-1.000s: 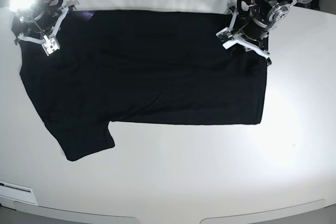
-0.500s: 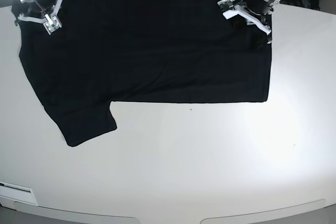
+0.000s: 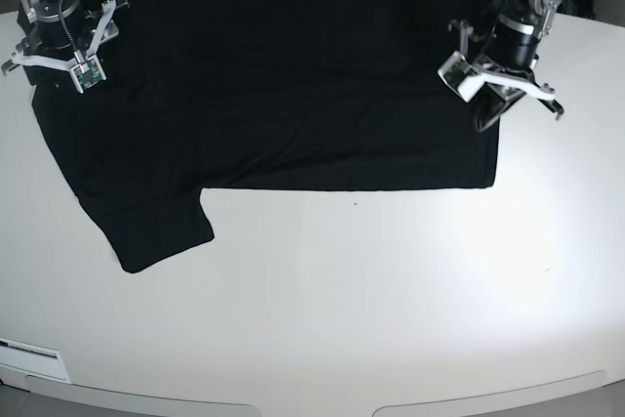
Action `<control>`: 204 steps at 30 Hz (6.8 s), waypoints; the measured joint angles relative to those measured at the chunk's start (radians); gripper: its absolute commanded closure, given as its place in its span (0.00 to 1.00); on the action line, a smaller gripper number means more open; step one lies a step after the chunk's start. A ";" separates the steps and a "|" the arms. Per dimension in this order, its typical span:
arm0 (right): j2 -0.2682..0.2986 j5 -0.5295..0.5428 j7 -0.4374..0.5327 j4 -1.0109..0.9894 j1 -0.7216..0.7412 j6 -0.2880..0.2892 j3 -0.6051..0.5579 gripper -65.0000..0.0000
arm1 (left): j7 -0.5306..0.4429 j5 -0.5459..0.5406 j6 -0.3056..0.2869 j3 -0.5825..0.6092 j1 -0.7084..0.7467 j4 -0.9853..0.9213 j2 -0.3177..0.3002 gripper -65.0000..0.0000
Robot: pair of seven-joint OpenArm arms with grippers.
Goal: Fold the T-shirt properly
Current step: 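Move both grippers to the shirt's hem corners, then grasp the hem corners and fold the hem up onto the collar, then release the hem and regrasp the folded edge with both grippers, then fold the strip's end held by the left gripper toward the right gripper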
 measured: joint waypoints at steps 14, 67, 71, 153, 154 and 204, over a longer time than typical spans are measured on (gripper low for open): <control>0.001 0.012 0.028 0.008 0.003 -0.062 0.000 0.39 | 0.150 -1.202 -0.721 -0.709 -0.332 -0.750 0.401 0.54; -0.188 0.986 -0.053 -1.693 1.366 0.672 0.003 0.63 | 0.255 -1.423 -0.825 -0.657 -0.432 -0.983 0.488 1.00; -0.180 1.009 -0.183 -1.670 1.373 0.665 0.003 1.00 | 0.255 -1.426 -0.887 -0.657 -0.433 -0.986 0.488 1.00; -0.169 1.146 -0.310 -0.457 0.410 0.672 0.257 1.00 | 0.557 -1.764 -1.017 -0.755 -0.145 -0.425 0.132 0.47; -0.189 1.091 -0.277 -0.460 0.393 0.672 0.258 1.00 | 0.544 -1.743 -0.991 -0.777 -0.145 -0.425 0.134 0.47; -0.232 0.571 -0.063 -0.517 0.479 0.362 0.262 0.46 | 0.395 -1.362 -0.769 -0.837 -0.064 -0.479 0.802 0.99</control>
